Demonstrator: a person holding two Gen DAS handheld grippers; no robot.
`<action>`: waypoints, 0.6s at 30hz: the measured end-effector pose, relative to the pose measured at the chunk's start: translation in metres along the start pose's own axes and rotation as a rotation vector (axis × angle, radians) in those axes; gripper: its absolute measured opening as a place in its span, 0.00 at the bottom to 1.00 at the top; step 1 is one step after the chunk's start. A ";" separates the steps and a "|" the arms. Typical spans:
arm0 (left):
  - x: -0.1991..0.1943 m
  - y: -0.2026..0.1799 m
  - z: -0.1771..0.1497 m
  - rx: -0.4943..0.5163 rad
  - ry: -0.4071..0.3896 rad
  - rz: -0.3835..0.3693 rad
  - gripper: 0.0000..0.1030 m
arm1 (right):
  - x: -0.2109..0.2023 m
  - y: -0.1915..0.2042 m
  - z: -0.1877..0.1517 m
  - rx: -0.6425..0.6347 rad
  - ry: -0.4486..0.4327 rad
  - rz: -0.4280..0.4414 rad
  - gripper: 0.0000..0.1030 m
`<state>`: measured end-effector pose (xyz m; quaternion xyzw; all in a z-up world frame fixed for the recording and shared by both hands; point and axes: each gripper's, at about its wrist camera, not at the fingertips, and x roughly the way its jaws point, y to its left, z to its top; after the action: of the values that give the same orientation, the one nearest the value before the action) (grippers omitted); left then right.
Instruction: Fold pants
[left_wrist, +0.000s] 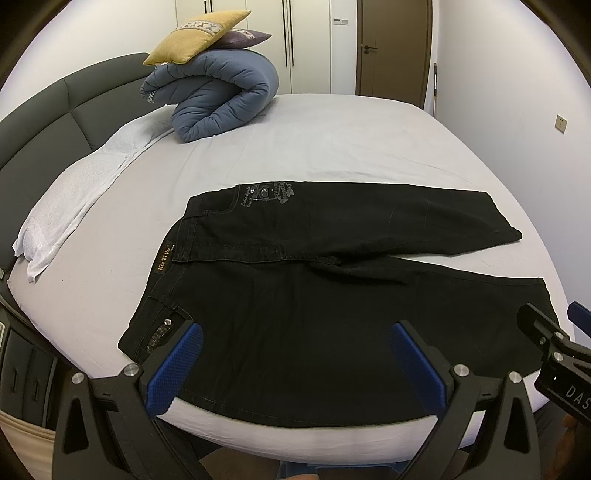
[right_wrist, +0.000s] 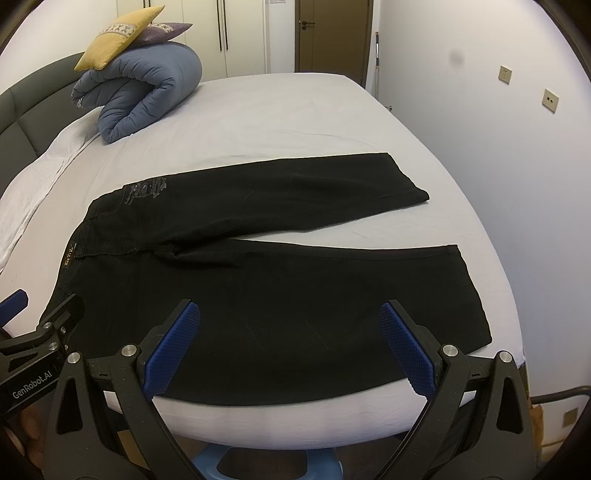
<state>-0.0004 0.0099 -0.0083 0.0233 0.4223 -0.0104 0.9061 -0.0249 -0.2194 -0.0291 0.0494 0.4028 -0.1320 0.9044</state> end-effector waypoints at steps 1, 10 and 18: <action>0.001 0.001 -0.001 0.000 -0.001 -0.001 1.00 | 0.000 0.000 0.000 0.000 0.000 0.000 0.97; 0.000 0.004 -0.008 -0.001 -0.001 -0.002 1.00 | 0.002 0.007 -0.004 -0.004 0.005 0.001 0.97; 0.000 0.004 -0.007 -0.002 0.000 -0.001 1.00 | 0.002 0.009 -0.005 -0.006 0.005 0.004 0.97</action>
<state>-0.0056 0.0142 -0.0128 0.0223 0.4222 -0.0107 0.9062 -0.0247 -0.2105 -0.0342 0.0478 0.4055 -0.1290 0.9037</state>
